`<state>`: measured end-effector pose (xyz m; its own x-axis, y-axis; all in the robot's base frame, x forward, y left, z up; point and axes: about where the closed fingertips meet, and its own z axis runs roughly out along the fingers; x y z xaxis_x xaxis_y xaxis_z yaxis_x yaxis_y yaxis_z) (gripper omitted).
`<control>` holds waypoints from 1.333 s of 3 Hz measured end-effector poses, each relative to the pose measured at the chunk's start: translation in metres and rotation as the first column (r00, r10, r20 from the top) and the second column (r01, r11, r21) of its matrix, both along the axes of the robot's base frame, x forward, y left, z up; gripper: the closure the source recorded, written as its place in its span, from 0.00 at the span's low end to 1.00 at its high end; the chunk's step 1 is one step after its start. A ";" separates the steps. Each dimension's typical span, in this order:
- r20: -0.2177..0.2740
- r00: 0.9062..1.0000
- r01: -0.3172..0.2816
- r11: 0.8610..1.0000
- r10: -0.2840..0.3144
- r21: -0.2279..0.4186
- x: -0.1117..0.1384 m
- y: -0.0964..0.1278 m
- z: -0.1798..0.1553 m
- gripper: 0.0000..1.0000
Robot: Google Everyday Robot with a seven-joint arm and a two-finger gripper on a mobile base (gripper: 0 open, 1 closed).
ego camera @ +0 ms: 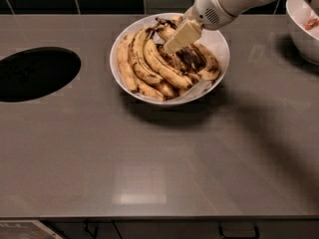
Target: Pick banana from white bowl
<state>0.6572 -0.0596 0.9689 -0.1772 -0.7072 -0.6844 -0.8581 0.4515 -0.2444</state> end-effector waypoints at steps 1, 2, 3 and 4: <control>0.000 1.000 0.005 1.000 -0.005 -0.001 0.007 0.000 0.001 0.36; -0.006 1.000 0.004 1.000 -0.004 0.001 0.011 0.002 -0.001 0.37; -0.014 1.000 -0.001 1.000 0.001 0.002 0.012 0.005 -0.004 0.36; -0.028 1.000 -0.008 1.000 0.009 0.004 0.013 0.009 -0.010 0.37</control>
Offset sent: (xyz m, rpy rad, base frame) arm 0.0165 -0.0008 0.0011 0.0033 0.0064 -0.0110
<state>0.6700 -0.0503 0.9590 -0.1904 -0.7061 -0.6821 -0.8684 0.4451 -0.2184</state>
